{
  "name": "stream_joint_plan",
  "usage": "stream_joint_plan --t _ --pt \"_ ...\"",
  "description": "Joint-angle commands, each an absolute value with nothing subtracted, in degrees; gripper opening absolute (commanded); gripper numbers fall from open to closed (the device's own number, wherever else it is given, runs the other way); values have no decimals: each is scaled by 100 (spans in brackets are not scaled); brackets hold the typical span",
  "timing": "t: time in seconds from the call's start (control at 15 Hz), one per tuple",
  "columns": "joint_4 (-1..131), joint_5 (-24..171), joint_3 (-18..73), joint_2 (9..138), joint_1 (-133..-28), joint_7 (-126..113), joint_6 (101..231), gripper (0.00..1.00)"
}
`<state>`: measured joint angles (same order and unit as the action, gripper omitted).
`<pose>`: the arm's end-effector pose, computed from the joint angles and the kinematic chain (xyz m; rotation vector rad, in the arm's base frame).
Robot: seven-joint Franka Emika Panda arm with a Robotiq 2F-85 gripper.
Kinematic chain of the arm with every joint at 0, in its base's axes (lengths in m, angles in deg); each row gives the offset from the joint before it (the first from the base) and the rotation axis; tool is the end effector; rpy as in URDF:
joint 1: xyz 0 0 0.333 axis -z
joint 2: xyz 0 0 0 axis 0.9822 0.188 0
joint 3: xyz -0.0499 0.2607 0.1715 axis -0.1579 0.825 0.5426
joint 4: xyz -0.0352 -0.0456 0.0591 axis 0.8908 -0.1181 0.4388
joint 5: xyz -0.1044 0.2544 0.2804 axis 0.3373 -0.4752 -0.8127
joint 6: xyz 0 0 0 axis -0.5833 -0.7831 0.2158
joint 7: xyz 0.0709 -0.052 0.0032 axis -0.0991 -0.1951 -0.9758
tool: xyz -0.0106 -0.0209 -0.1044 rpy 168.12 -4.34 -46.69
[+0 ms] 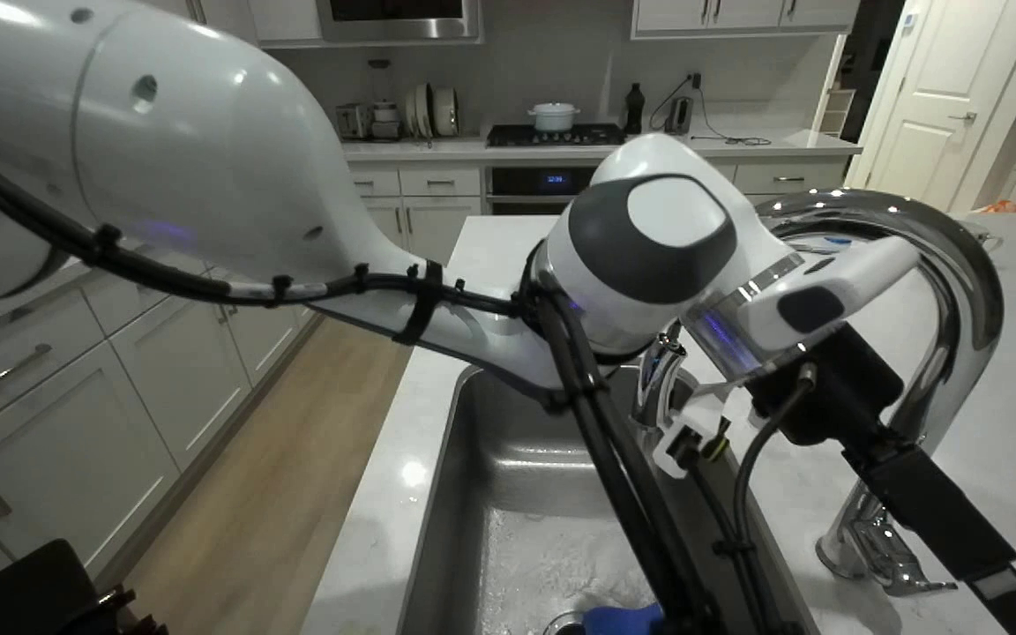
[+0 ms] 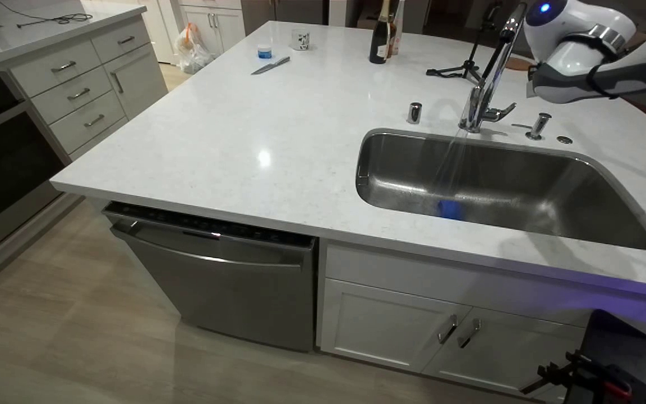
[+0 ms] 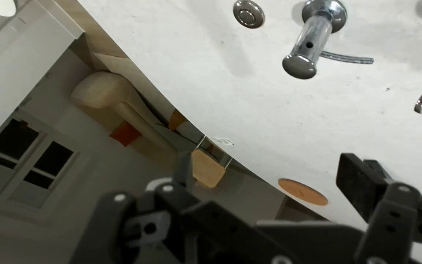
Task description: Open the faucet
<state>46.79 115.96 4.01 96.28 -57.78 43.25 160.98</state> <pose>0.5590 -0.5177 0.4229 1.7824 -1.2307 0.4115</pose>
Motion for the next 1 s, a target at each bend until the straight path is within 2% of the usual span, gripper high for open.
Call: stream_joint_plan --t 0.0,0.33,0.4,0.93 --pt "4914 11251 592 9057 -5820 3406 15328 100" --pt "4890 10844 714 8702 -5846 2344 14093 100" --pt "4680 10990 625 9007 -5811 2703 14415 100" --pt "4675 10968 633 9042 -5801 2674 14372 100"
